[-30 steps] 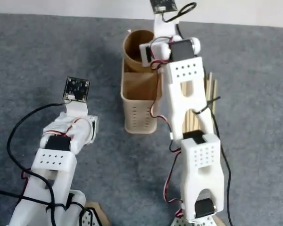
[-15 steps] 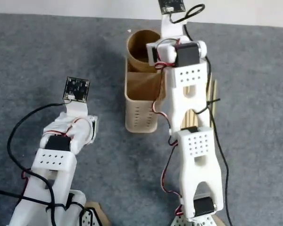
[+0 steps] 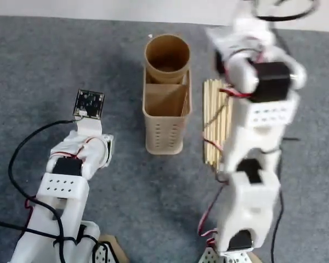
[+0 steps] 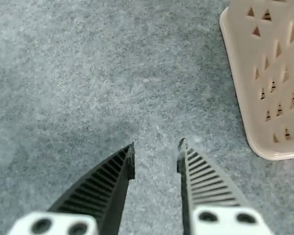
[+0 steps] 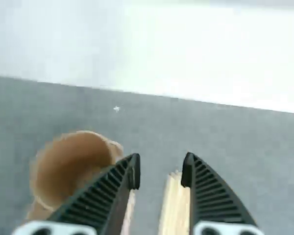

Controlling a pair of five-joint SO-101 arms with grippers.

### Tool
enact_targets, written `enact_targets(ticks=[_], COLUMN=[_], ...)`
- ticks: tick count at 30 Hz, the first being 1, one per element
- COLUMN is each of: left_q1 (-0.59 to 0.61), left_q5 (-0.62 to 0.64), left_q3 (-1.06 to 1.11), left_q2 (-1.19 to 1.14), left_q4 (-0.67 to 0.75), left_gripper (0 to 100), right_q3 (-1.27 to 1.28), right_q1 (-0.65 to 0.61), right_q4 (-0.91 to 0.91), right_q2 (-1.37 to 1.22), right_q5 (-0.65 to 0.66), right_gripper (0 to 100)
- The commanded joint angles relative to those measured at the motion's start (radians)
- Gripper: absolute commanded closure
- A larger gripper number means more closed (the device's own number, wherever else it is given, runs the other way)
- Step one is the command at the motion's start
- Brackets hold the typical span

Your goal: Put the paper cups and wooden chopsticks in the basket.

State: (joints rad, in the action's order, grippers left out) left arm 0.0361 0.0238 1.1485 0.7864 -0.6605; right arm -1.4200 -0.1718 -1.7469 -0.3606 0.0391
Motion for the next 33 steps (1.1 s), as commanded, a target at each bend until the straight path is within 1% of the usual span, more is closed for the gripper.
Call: enact_targets(ticks=[1, 5, 7, 9, 11, 13, 16, 19, 23, 26, 33], left_q1=[-0.015, -0.015, -0.015, -0.015, -0.015, -0.012, -0.010, -0.010, -0.010, -0.013, -0.013], left_q5=[0.003, 0.003, 0.003, 0.003, 0.003, 0.003, 0.003, 0.003, 0.003, 0.003, 0.003], left_q3=[-0.004, -0.004, -0.004, -0.004, -0.004, -0.004, -0.004, -0.004, -0.004, -0.004, -0.004], left_q2=[0.019, 0.019, 0.018, 0.018, 0.018, 0.018, 0.018, 0.018, 0.018, 0.018, 0.018], left_q4=[0.017, 0.017, 0.017, 0.017, 0.017, 0.017, 0.017, 0.017, 0.017, 0.017, 0.017], left_gripper=[83, 83, 83, 83, 83, 83, 83, 83, 83, 83, 83], right_q3=[0.389, 0.779, 0.947, 1.115, 1.293, 1.461, 1.656, 1.699, 1.695, 1.699, 1.696], right_q1=[0.107, 0.203, 0.252, 0.298, 0.332, 0.344, 0.340, 0.332, 0.321, 0.305, 0.286], right_q4=[-0.016, -0.008, 0.056, 0.156, 0.309, 0.469, 0.618, 0.699, 0.743, 0.789, 0.789], right_q2=[0.213, 0.360, 0.406, 0.426, 0.421, 0.403, 0.346, 0.268, 0.170, 0.151, 0.156], right_q5=[0.089, 0.233, 0.282, 0.316, 0.322, 0.328, 0.330, 0.330, 0.318, 0.278, 0.252], right_gripper=[84.6, 84.6, 84.6, 84.6, 84.6, 84.6, 84.6, 84.6, 84.5, 84.5, 84.5])
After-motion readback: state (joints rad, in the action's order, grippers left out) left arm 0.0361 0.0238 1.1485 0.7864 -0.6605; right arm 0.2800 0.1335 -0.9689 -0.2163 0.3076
